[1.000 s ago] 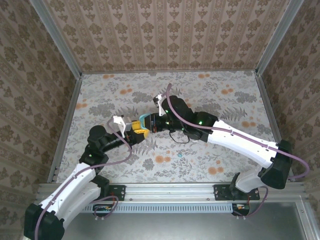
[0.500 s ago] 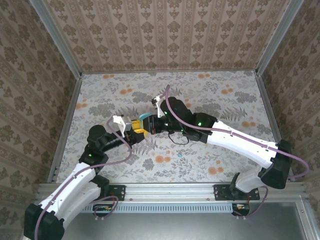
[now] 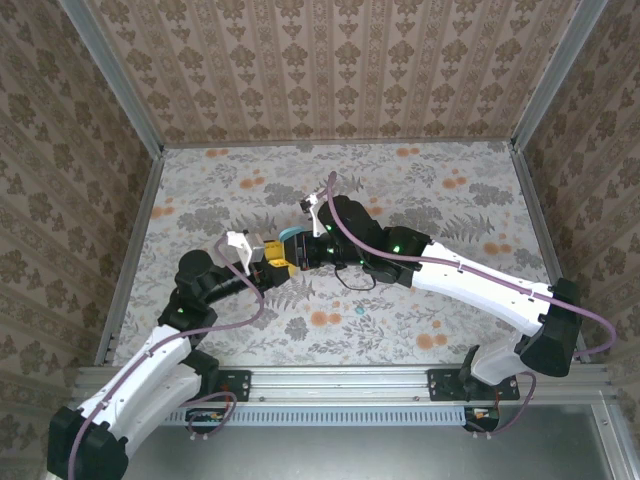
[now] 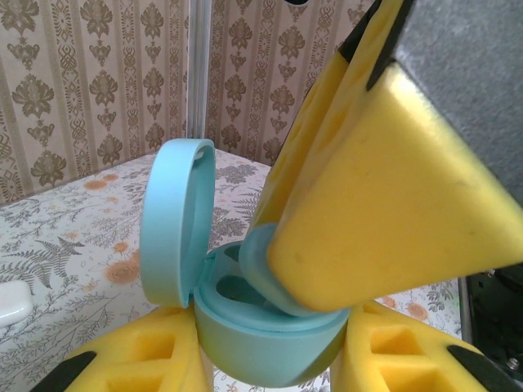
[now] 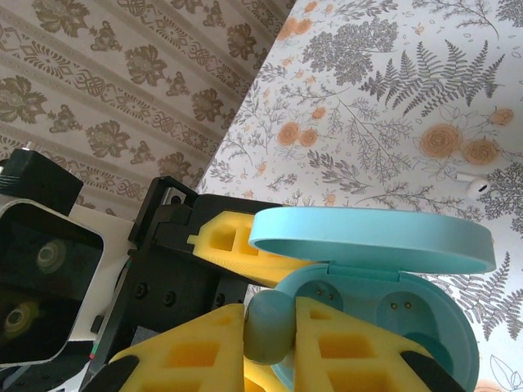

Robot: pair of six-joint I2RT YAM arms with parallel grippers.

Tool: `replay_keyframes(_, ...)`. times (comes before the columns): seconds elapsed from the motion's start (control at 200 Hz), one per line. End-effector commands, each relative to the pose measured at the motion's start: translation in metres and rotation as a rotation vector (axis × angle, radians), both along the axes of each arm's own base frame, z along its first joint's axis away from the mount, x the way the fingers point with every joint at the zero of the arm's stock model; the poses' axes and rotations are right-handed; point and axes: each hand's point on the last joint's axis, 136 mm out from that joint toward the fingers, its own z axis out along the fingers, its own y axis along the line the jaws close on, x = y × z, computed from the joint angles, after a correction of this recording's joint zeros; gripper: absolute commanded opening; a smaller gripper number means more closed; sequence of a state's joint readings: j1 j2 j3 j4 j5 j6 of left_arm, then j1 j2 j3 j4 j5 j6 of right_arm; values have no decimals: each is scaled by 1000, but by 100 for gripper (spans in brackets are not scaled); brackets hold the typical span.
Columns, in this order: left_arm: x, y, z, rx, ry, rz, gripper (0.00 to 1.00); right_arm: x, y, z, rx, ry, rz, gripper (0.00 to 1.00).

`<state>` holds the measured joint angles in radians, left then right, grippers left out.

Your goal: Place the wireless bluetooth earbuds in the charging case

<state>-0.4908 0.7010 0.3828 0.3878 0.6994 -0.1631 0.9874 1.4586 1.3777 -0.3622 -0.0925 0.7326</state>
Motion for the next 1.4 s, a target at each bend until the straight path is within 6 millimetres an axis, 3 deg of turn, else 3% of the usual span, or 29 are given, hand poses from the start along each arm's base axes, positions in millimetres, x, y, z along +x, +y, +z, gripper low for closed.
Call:
replay_keyframes(0.0, -1, 0, 26, -30, -83, 7, 29, -2, 5, -6, -15, 11, 4, 19)
replay_keyframes(0.16, -2, 1, 25, -28, -82, 8, 29, 1, 3, -10, -26, 11, -15, 22)
replay_keyframes(0.425, -2, 2, 25, -26, -85, 13, 29, 0, -1, -11, -38, 14, -26, 35)
replay_keyframes(0.865, -4, 2, 25, -24, -85, 12, 30, 4, -13, -11, -72, 9, -80, 40)
replay_keyframes(1.39, -3, 0, 21, -24, -96, 7, 30, 1, -27, 16, -42, -35, -99, 43)
